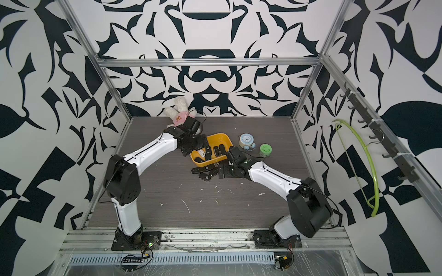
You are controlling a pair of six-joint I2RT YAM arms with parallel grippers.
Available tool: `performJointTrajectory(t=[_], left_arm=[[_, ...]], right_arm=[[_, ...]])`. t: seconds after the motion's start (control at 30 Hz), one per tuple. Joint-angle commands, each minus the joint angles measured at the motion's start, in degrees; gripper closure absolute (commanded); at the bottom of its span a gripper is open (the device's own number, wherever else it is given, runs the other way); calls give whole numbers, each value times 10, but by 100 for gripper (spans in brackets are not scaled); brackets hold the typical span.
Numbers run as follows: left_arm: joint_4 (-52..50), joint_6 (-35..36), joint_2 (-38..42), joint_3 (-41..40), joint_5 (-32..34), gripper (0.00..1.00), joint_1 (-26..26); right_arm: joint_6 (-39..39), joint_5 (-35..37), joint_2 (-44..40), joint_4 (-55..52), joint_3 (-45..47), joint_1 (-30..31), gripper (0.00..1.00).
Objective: Place the car key into the storage box
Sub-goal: Place the car key in the storage box, then adjust the storage box at the center of the board.
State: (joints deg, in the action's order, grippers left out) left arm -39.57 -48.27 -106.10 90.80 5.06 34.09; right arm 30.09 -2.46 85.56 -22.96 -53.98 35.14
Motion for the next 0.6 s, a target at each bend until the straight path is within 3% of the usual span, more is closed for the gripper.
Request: performJointTrajectory(t=[0.0, 0.37, 0.57], left_arm=[[31, 5, 64, -81, 3, 0, -3], [153, -85, 262, -333, 26, 1, -4], [155, -88, 287, -350, 47, 1, -4]], right_arm=[[-34, -37, 33, 49, -49, 3, 0], [-65, -84, 178, 78, -171, 3, 4], [-133, -78, 225, 53, -223, 3, 4]])
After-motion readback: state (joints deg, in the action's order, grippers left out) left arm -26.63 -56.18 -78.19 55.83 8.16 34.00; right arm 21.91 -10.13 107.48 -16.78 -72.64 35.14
